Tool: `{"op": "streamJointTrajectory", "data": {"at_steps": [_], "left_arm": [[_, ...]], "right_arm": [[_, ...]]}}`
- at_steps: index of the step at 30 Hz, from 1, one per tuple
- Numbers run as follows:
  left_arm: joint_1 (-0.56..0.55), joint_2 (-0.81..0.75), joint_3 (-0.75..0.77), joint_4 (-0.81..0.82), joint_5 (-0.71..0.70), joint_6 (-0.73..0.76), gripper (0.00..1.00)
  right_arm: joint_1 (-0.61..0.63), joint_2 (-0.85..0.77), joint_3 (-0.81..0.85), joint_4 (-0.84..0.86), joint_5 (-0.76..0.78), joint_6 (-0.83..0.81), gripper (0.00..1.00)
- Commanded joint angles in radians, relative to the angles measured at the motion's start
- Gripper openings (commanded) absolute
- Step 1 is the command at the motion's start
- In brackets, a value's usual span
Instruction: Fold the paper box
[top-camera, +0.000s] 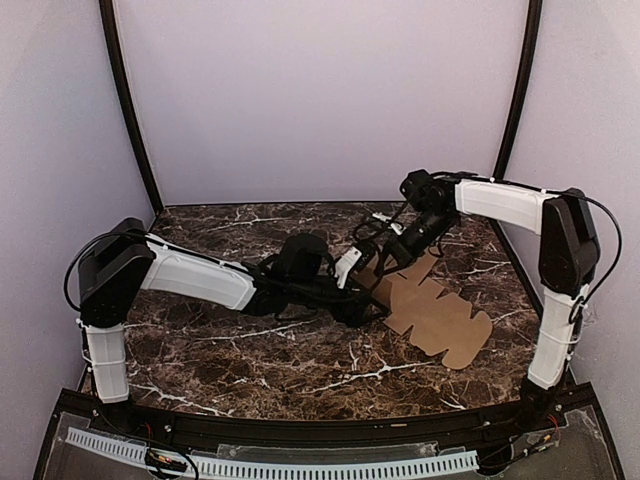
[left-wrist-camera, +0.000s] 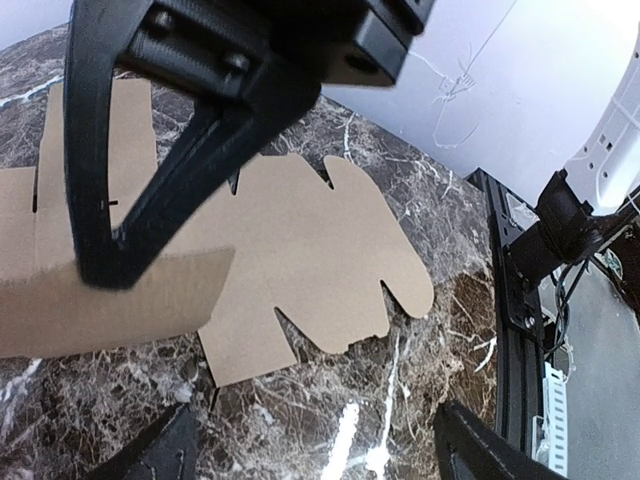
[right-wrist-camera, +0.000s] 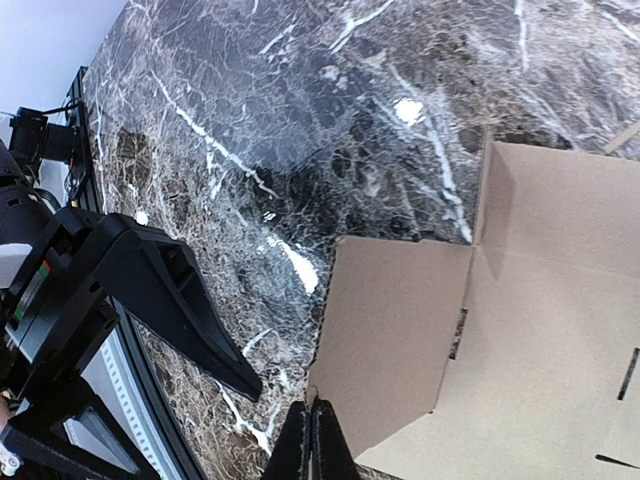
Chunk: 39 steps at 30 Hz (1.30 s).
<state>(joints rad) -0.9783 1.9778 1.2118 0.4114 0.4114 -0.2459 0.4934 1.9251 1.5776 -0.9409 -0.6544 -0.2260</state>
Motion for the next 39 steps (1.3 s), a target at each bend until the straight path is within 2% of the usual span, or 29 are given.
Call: {"op": "streamJointTrajectory", "data": {"at_steps": [1, 5, 9, 12, 16, 19, 21, 27, 31, 39], "left_arm": [[0.019, -0.157, -0.097, -0.026, -0.019, 0.037, 0.82], [0.136, -0.307, -0.202, -0.022, -0.059, -0.024, 0.8], [0.25, -0.308, -0.153, -0.053, -0.07, -0.062, 0.71], [0.272, -0.199, -0.046, -0.087, -0.019, -0.074, 0.58], [0.271, -0.032, 0.12, -0.074, 0.103, -0.177, 0.38], [0.264, 0.047, 0.14, 0.003, 0.185, -0.25, 0.23], [0.252, 0.084, 0.141, 0.017, 0.25, -0.273, 0.19], [0.227, 0.166, 0.148, -0.016, 0.37, -0.276, 0.15], [0.228, 0.23, 0.225, -0.113, 0.444, -0.258, 0.15], [0.225, 0.277, 0.232, -0.257, 0.45, -0.193, 0.12]], "right_arm": [[-0.032, -0.036, 0.004, -0.027, -0.011, -0.053, 0.0], [-0.031, -0.094, -0.032, -0.054, -0.062, -0.087, 0.0], [-0.027, -0.142, -0.065, -0.072, -0.082, -0.106, 0.0], [-0.01, -0.178, -0.092, -0.082, -0.092, -0.123, 0.0], [0.016, -0.208, -0.114, -0.12, -0.085, -0.169, 0.0], [0.039, -0.232, -0.142, -0.122, -0.074, -0.196, 0.0], [0.06, -0.242, -0.161, -0.116, -0.065, -0.202, 0.0], [0.11, -0.229, -0.157, -0.126, -0.051, -0.209, 0.0], [0.121, -0.208, -0.139, -0.131, -0.042, -0.214, 0.0], [0.089, -0.161, -0.089, -0.11, 0.052, -0.218, 0.0]]}}
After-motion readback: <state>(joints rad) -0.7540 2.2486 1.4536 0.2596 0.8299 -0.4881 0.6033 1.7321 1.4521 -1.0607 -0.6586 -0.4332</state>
